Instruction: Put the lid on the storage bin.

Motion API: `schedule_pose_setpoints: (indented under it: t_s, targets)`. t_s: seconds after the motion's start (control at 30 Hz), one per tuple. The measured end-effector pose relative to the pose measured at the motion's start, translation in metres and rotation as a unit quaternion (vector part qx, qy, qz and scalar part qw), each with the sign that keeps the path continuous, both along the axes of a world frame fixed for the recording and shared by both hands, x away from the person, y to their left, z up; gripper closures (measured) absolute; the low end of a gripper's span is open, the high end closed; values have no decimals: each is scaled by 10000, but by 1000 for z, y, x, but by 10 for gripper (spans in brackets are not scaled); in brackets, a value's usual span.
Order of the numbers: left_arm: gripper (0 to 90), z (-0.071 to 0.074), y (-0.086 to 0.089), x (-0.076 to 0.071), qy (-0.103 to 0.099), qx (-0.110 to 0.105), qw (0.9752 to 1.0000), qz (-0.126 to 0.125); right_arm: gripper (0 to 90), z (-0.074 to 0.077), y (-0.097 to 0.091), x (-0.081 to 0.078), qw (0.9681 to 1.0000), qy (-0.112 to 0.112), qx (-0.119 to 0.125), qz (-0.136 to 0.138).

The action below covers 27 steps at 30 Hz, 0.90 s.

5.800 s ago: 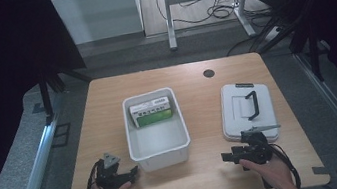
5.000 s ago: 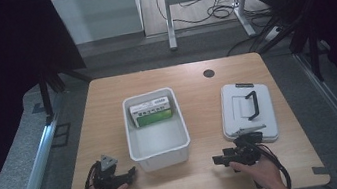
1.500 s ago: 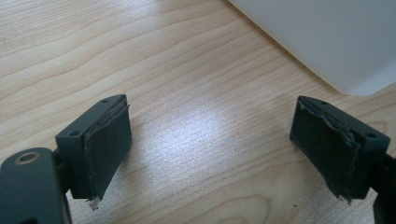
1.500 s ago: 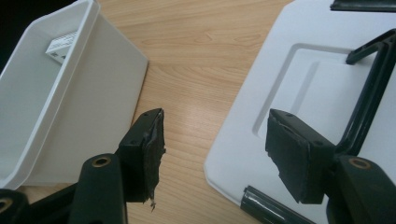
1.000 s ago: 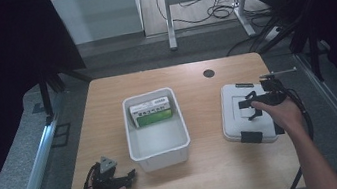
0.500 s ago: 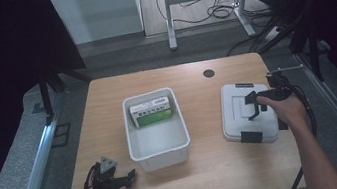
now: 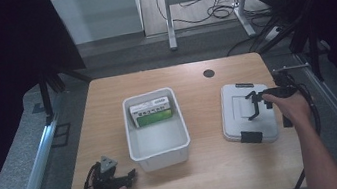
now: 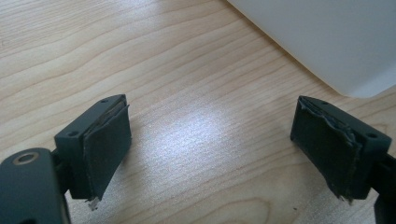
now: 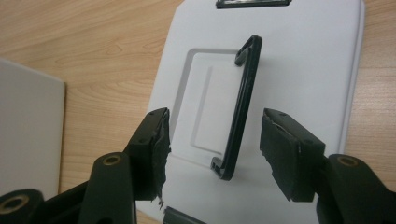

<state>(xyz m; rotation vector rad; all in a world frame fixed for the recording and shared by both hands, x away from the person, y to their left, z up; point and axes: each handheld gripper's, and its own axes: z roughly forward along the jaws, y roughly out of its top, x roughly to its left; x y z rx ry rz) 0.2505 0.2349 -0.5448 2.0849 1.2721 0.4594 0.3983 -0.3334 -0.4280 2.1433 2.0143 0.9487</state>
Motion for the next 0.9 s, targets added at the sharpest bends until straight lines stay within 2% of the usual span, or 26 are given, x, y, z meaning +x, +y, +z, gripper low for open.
schedule_pose_setpoints:
  t_s: [0.33,0.53,0.73,0.83,0.9]
  targets:
    - [121,0,0,0,-2,5,10000,-5,450,-9,-8,7,9999,128,33,-74]
    - [121,0,0,0,-2,5,10000,-5,489,-17,-6,14,9993,373,19,4]
    - [121,0,0,0,-1,4,10000,-6,526,-21,-4,17,9989,466,1,44]
    - [121,0,0,0,-2,8,10000,-5,570,-25,-2,21,9976,690,-42,79]
    - [121,0,0,0,-1,8,10000,-6,590,-26,-2,22,9974,717,-42,64]
